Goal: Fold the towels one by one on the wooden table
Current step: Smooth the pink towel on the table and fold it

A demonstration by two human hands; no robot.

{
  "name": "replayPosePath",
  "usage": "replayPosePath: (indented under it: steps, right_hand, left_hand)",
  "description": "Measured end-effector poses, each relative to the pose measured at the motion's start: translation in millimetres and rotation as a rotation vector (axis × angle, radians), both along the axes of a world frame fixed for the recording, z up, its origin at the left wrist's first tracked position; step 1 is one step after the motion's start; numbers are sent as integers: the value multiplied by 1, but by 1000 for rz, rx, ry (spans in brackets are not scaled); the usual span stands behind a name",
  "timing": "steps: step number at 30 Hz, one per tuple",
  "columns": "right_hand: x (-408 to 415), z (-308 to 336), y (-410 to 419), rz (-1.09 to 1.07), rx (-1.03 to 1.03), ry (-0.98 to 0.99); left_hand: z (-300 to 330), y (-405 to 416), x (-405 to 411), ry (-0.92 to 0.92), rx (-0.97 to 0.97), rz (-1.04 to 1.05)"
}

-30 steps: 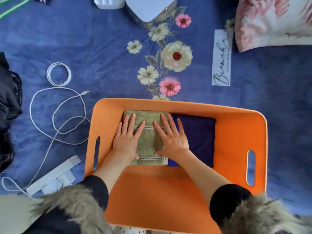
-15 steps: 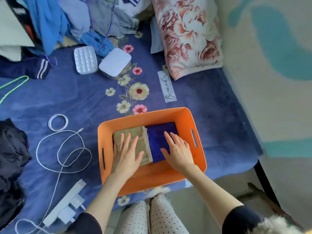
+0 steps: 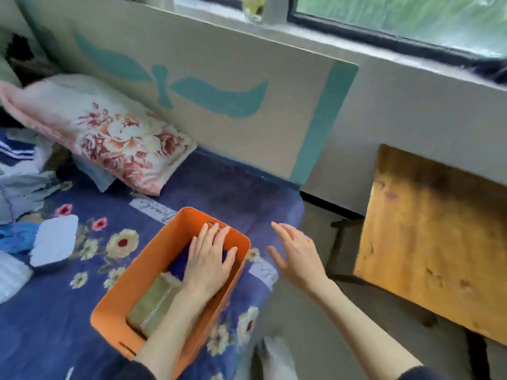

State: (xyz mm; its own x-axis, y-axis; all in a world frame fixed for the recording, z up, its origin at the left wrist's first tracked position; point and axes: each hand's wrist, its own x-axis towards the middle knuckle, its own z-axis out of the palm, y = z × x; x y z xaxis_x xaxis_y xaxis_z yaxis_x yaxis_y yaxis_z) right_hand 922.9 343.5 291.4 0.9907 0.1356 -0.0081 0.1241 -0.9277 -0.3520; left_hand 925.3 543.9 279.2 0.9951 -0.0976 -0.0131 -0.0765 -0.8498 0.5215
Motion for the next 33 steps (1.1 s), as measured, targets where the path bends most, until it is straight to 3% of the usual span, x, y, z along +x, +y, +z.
replayPosePath:
  steps: [8, 14, 22, 33]
  right_hand:
    - [-133, 31, -109, -494, 9, -56]
    - [-275, 45, -162, -829, 22, -94]
    - [-513, 44, -166, -1231, 25, -104]
    - [-816, 31, -86, -1867, -21, -120]
  left_hand:
    - [44, -127, -29, -100, -23, -493]
    - [70, -225, -112, -225, -73, -861]
    - [63, -307, -310, -171, -126, -1264]
    - [50, -355, -613, -72, -160, -1889]
